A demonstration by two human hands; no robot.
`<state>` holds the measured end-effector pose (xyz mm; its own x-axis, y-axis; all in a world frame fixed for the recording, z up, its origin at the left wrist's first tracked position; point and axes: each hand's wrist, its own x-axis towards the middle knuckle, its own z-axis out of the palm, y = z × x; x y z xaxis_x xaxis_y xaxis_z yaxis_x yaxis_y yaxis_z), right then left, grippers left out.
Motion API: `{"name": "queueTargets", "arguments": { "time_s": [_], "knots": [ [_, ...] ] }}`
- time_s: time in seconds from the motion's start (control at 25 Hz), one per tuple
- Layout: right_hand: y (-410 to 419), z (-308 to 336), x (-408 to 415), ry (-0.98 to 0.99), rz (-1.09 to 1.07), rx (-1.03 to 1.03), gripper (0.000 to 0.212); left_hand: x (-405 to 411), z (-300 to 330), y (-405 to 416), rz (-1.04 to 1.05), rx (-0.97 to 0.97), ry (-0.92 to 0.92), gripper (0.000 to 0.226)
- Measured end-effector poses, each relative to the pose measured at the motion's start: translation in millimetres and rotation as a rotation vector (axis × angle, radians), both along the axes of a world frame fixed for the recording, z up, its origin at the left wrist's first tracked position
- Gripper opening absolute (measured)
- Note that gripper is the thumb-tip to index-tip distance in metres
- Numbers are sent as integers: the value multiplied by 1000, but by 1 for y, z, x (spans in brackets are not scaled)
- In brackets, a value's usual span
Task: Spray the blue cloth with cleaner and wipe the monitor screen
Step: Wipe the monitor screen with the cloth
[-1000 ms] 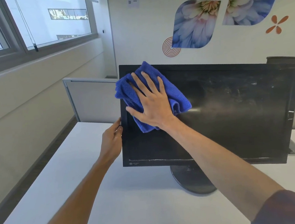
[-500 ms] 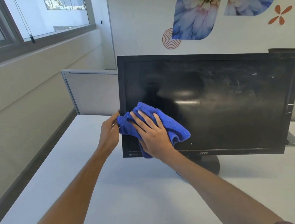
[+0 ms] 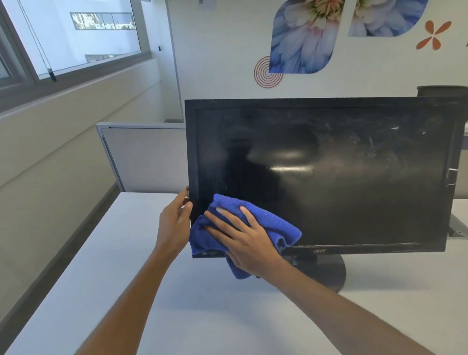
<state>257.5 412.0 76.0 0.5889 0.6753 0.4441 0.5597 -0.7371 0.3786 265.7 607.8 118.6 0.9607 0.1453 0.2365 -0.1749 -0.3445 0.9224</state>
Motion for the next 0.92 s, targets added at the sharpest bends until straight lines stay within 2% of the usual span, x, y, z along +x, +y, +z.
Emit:
{"name": "queueTargets", "arguments": {
  "time_s": [0.24, 0.44, 0.68, 0.8, 0.92],
  "knots": [
    [18, 95, 47, -138, -104, 256, 61, 1, -2, 0, -9, -42, 36, 42],
    [24, 157, 79, -191, -168, 306, 63, 4, -7, 2, 12, -20, 49, 44],
    [-13, 155, 81, -210, -226, 393, 57, 1, -3, 1, 32, 70, 35, 44],
    [-53, 150, 76, -216, -277, 414, 55, -9, 9, -10, 90, 185, -35, 45],
    [-101, 140, 72, -217, -343, 418, 53, -13, 22, -21, 117, 280, -154, 59]
  ]
}}
